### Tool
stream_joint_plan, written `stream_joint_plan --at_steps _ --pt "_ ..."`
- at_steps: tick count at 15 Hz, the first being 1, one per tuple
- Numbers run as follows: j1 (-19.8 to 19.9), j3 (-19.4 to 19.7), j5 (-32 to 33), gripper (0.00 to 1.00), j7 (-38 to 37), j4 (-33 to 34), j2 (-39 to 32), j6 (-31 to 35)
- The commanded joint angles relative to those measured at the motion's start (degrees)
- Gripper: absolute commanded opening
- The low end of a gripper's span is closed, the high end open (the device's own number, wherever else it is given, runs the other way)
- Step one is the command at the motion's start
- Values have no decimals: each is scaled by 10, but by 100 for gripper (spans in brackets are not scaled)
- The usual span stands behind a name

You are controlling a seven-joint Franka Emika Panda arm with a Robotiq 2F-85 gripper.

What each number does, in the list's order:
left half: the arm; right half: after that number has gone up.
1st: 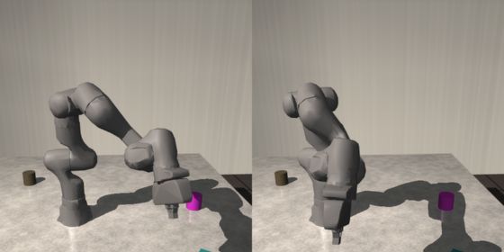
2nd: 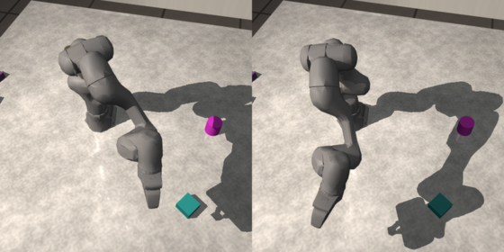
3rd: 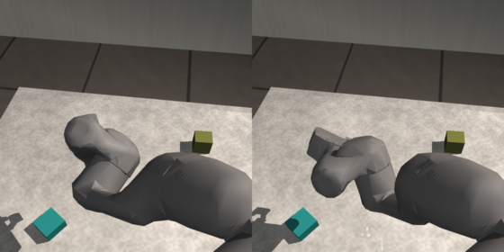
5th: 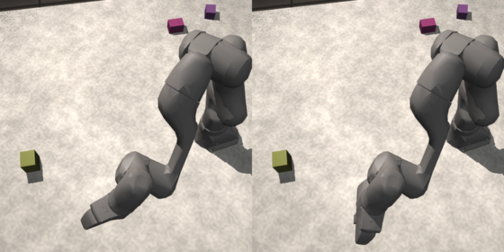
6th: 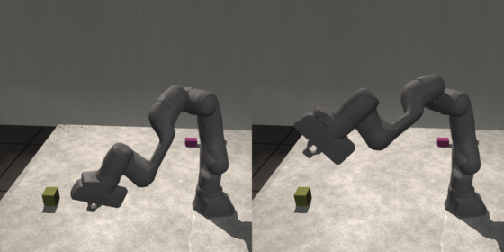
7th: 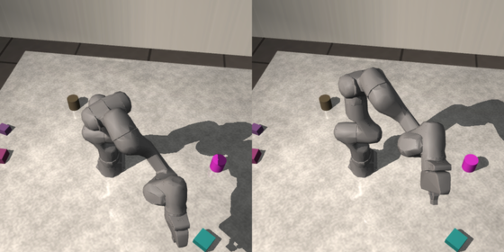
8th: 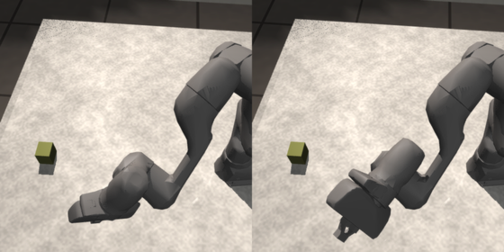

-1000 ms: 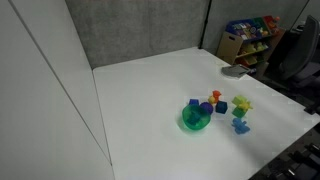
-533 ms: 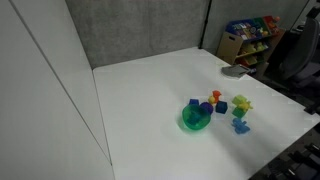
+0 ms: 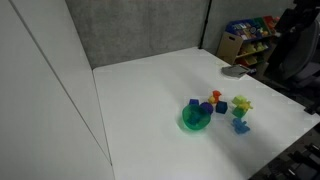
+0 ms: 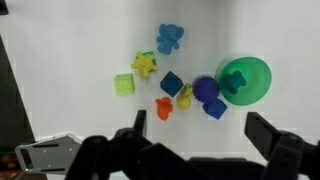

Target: Remove the yellow toy from the green block and put it in the green bowl

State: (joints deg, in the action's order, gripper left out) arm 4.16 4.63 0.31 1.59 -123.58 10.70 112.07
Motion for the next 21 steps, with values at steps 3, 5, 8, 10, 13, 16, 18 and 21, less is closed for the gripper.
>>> stream_joint_plan --at_steps 3,5,8,10,13,16,18,21 --pt "-1 -6 14 100 -9 4 -75 20" --pt "-1 -5 12 100 0 -7 -96 38" --pt "2 -3 30 100 -11 -43 -111 95" --pt "7 3 35 100 -10 -69 -125 146" --pt "18 15 28 100 -5 -87 -158 203" --pt "31 27 23 100 -3 -81 -206 227" --pt "38 34 21 100 -5 -73 -243 239" --pt "42 35 20 100 -8 -64 -294 257"
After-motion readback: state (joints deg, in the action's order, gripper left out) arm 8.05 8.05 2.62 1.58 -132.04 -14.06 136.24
